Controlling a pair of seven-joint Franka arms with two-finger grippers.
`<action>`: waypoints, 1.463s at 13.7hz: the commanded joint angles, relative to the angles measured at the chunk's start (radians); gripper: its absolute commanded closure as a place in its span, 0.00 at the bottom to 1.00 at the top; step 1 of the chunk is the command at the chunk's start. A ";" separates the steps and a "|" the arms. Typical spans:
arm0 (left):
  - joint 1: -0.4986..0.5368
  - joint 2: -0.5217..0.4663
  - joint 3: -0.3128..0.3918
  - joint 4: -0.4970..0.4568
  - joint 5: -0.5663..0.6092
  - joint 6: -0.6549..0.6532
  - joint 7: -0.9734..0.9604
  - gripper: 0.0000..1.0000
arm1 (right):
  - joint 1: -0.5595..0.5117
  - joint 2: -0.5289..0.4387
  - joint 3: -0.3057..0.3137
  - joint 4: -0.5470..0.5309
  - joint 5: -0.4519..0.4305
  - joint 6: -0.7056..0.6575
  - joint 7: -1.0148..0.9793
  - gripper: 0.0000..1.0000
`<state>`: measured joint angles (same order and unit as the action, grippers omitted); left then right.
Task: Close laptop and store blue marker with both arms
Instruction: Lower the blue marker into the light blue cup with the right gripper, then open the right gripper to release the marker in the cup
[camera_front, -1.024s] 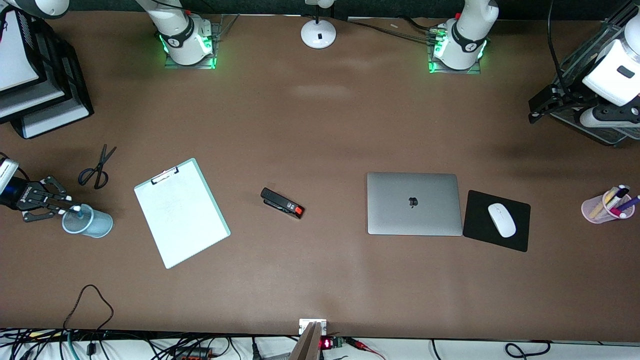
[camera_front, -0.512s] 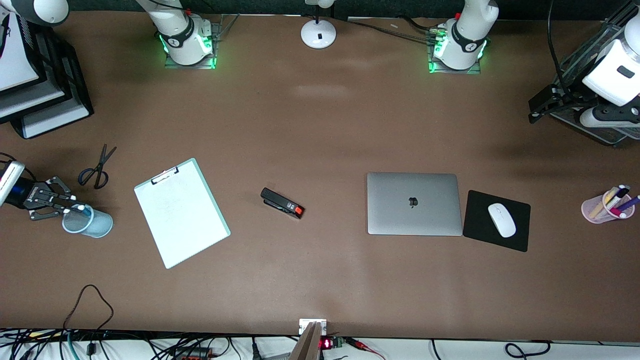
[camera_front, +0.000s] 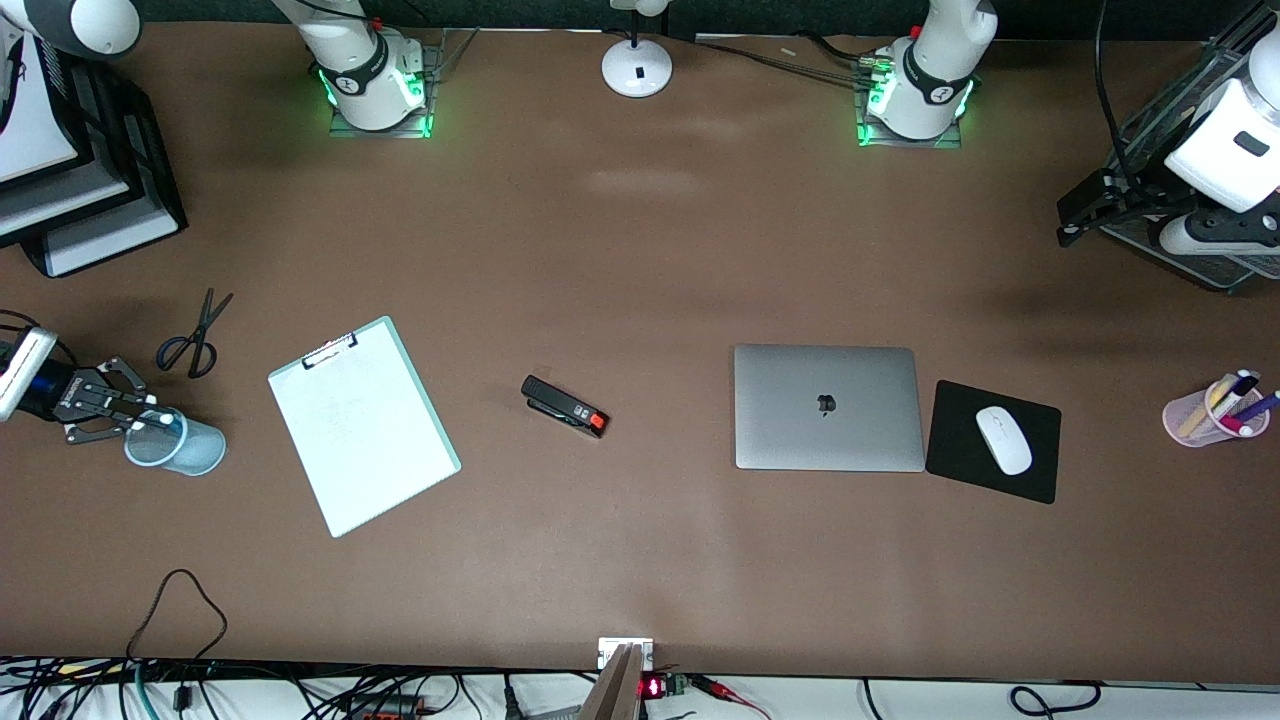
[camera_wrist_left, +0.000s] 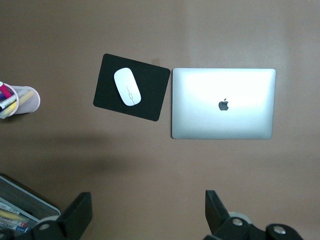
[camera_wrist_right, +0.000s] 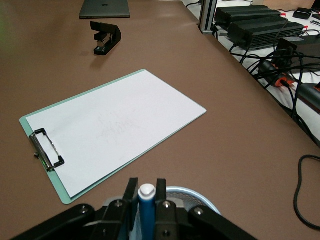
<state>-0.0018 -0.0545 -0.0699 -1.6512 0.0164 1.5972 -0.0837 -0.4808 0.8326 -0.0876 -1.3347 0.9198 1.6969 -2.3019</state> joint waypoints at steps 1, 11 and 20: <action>0.003 -0.007 0.002 0.001 -0.016 -0.002 0.025 0.00 | -0.013 0.036 0.011 0.060 0.016 0.001 0.004 1.00; 0.003 -0.007 0.002 -0.001 -0.016 -0.005 0.027 0.00 | -0.013 -0.007 -0.001 0.060 0.001 -0.045 0.113 0.00; 0.003 -0.002 0.002 -0.002 -0.016 -0.005 0.028 0.00 | 0.031 -0.306 0.008 0.077 -0.257 -0.220 0.573 0.00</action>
<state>-0.0018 -0.0543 -0.0699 -1.6515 0.0164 1.5972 -0.0836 -0.4649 0.5722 -0.0845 -1.2453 0.7044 1.5019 -1.8102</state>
